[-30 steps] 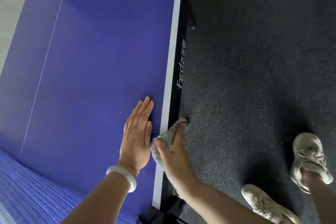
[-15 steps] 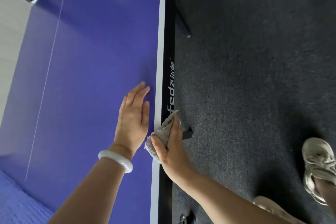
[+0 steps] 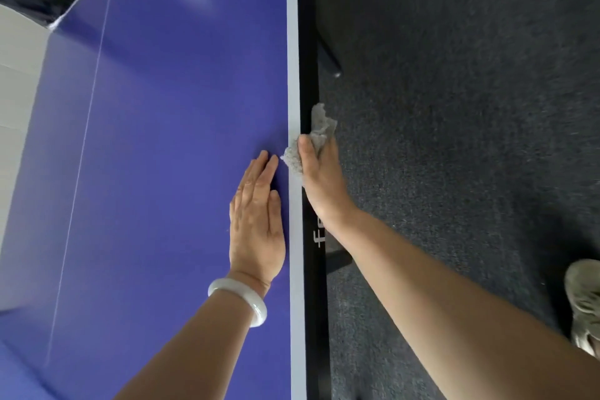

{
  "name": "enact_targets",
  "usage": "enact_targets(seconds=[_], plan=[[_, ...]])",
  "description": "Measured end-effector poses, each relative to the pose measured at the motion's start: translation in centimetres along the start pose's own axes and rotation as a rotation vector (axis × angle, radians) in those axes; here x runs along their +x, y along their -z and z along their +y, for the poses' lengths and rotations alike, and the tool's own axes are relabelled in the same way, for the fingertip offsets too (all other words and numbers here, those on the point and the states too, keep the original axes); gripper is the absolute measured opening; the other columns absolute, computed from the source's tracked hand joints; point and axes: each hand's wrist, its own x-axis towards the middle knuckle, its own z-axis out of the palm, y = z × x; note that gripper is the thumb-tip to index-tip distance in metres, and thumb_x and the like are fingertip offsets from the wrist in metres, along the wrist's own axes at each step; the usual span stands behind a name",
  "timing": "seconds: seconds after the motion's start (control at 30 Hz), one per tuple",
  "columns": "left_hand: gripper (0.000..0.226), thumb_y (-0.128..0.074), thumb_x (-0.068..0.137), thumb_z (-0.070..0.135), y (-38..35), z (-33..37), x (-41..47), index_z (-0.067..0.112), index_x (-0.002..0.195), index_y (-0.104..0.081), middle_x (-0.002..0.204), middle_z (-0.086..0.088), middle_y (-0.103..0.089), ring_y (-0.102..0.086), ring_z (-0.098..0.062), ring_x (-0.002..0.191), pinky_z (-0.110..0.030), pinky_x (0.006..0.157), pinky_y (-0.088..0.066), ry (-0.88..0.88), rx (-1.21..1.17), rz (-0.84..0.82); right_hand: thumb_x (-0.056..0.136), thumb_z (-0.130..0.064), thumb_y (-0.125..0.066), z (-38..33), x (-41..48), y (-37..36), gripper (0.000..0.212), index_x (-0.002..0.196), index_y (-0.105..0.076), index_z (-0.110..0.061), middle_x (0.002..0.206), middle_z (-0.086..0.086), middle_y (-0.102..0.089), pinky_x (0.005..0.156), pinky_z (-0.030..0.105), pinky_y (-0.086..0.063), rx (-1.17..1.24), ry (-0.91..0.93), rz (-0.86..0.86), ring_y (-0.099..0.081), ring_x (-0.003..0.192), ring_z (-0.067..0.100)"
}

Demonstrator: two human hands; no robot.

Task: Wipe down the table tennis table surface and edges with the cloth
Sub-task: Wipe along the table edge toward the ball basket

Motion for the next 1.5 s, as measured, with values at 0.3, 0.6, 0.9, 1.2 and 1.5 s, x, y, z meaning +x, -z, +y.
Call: enact_targets(seconds=[0.3, 0.6, 0.9, 1.2, 1.5], plan=[[0.050, -0.027, 0.102, 0.019, -0.1, -0.2, 0.1, 0.031, 0.150, -0.034, 0.157, 0.022, -0.025, -0.018, -0.001, 0.147, -0.010, 0.113, -0.003, 0.001, 0.002, 0.007, 0.092, -0.064, -0.049, 6.1, -20.5, -0.4, 0.083, 0.151, -0.005, -0.026, 0.155, -0.033, -0.021, 0.113, 0.012, -0.027, 0.148, 0.006, -0.066, -0.029, 0.144, 0.004], [0.049, -0.027, 0.103, 0.021, 0.0, -0.3, 0.1, 0.026, 0.151, -0.035, 0.159, 0.018, -0.024, -0.018, -0.003, 0.148, -0.014, 0.116, -0.006, 0.009, 0.017, -0.014, 0.103, -0.039, -0.041, 1.5, -3.1, -0.2, 0.041, 0.136, -0.035, -0.015, 0.141, -0.001, -0.040, 0.119, 0.042, -0.027, 0.108, 0.014, 0.024, -0.038, 0.132, 0.011], [0.052, -0.029, 0.100, 0.016, 0.2, 0.1, 0.3, 0.023, 0.151, -0.035, 0.160, 0.012, -0.026, -0.019, -0.007, 0.148, -0.016, 0.116, -0.006, -0.001, 0.026, -0.023, 0.099, -0.055, -0.037, 5.6, -15.2, -1.0, 0.062, 0.145, 0.003, -0.065, 0.160, -0.033, 0.004, 0.122, 0.027, -0.010, -0.130, 0.144, -0.030, 0.000, 0.149, -0.003], [0.050, -0.034, 0.101, 0.013, 0.4, -0.1, 0.4, 0.019, 0.150, -0.038, 0.159, 0.008, -0.029, -0.021, -0.010, 0.148, -0.025, 0.119, -0.015, 0.008, 0.030, -0.038, 0.097, -0.047, -0.051, -0.9, 5.6, 1.2, 0.064, 0.152, -0.027, -0.025, 0.141, 0.000, -0.047, 0.094, 0.006, -0.040, 0.045, -0.065, -0.058, -0.050, 0.123, 0.005], [0.051, -0.031, 0.099, 0.018, 0.3, 0.3, 0.3, 0.019, 0.149, -0.040, 0.159, 0.007, -0.029, -0.021, -0.012, 0.149, -0.032, 0.118, -0.020, 0.051, 0.034, -0.054, 0.089, -0.059, -0.043, 1.9, -9.2, -0.3, 0.090, 0.158, -0.005, -0.016, 0.152, -0.008, -0.021, 0.114, 0.013, -0.021, -0.169, -0.123, -0.083, -0.020, 0.136, -0.017]])
